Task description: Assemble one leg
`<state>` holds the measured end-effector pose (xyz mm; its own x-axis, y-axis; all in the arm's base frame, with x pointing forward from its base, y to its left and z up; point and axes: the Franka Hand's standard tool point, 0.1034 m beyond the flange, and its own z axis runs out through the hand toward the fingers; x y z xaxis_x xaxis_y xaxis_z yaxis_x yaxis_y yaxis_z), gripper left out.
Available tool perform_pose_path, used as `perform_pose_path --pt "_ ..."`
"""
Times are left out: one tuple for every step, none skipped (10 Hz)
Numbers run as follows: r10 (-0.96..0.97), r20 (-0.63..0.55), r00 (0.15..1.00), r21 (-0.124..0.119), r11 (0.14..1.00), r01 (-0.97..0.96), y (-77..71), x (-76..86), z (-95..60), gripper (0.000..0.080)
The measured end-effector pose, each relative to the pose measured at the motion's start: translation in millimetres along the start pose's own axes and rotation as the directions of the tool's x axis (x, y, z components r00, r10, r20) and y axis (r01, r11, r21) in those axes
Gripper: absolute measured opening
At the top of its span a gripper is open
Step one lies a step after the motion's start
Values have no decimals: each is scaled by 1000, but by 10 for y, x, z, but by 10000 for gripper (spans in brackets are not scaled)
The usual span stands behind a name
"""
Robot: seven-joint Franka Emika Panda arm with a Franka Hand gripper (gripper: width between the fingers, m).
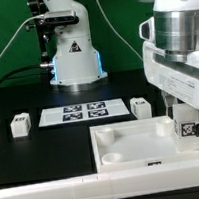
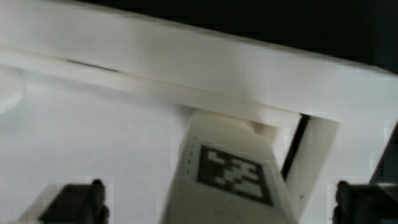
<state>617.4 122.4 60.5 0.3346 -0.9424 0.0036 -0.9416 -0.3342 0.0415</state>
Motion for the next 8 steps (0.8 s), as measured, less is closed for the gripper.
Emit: perform_pose_path --pt "-125 0 992 0 992 125 1 4 0 648" --pt "-229 -1 973 -1 973 229 1 8 0 648" --pt "-361 -1 932 -1 932 361 2 14 0 649" --pt "-458 -1 889 -1 889 458 3 18 0 649" --pt "-553 -2 833 -2 833 553 4 26 0 649" --pt "-638 -2 770 -3 770 638 5 29 0 649" --pt "-694 -2 720 -3 720 694 5 32 0 649" --pt "-777 -2 629 -4 629 777 7 41 0 649"
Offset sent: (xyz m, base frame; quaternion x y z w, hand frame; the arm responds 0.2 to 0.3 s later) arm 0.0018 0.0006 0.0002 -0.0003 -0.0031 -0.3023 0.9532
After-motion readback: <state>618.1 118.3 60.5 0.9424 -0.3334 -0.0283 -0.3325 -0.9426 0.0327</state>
